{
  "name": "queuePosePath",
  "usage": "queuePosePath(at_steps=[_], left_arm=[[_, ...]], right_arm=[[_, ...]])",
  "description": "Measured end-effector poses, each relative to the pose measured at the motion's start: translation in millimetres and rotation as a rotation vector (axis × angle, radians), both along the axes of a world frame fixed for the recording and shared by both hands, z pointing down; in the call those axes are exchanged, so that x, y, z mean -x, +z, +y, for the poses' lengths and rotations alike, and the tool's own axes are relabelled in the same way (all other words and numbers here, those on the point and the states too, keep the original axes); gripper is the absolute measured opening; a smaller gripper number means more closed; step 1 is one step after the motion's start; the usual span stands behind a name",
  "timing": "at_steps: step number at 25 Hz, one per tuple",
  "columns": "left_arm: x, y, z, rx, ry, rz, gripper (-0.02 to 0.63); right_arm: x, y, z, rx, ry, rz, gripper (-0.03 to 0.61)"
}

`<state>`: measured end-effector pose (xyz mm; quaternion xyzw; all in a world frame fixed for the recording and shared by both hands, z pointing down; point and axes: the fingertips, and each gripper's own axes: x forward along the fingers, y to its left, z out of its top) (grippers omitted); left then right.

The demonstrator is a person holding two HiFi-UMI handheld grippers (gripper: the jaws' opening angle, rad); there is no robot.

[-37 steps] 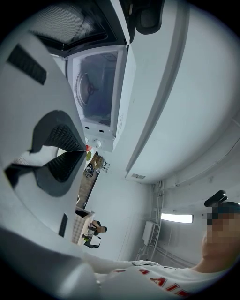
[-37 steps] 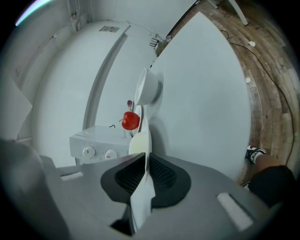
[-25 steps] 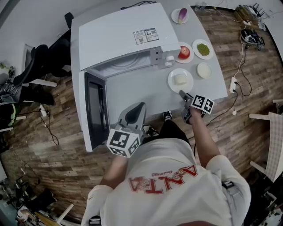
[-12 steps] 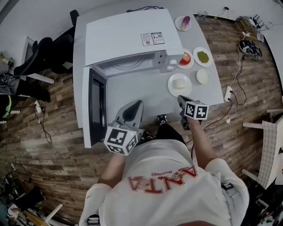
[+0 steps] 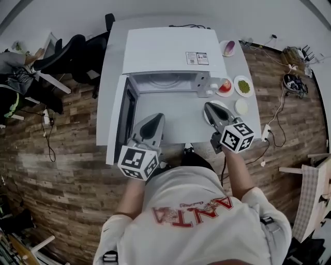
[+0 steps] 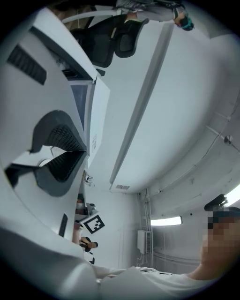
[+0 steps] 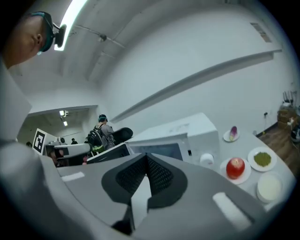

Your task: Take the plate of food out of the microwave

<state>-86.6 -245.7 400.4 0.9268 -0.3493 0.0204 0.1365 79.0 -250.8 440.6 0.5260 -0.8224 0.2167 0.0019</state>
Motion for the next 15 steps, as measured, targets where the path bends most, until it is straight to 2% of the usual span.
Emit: queuePosePath(at_steps=[4,7,15], left_arm=[[16.8,-27.4,-1.2,-0.115,-0.035,-0.079,0.011],[22.8,-44.3,0.5,-0.170,-0.040,-0.112,0.011],[25.3,-54.9,-1.3,-0.178,-0.038,-0.080,0.011]], right_arm=[[21.4,-59.1,2.9,-0.160,-0.024,0.066,0.002],[26.6,-83.1,5.2,-0.238,-0.004,0.108,0.002],[25.5,-96.3,6.8,-0.280,0.035,0.146,0.002]])
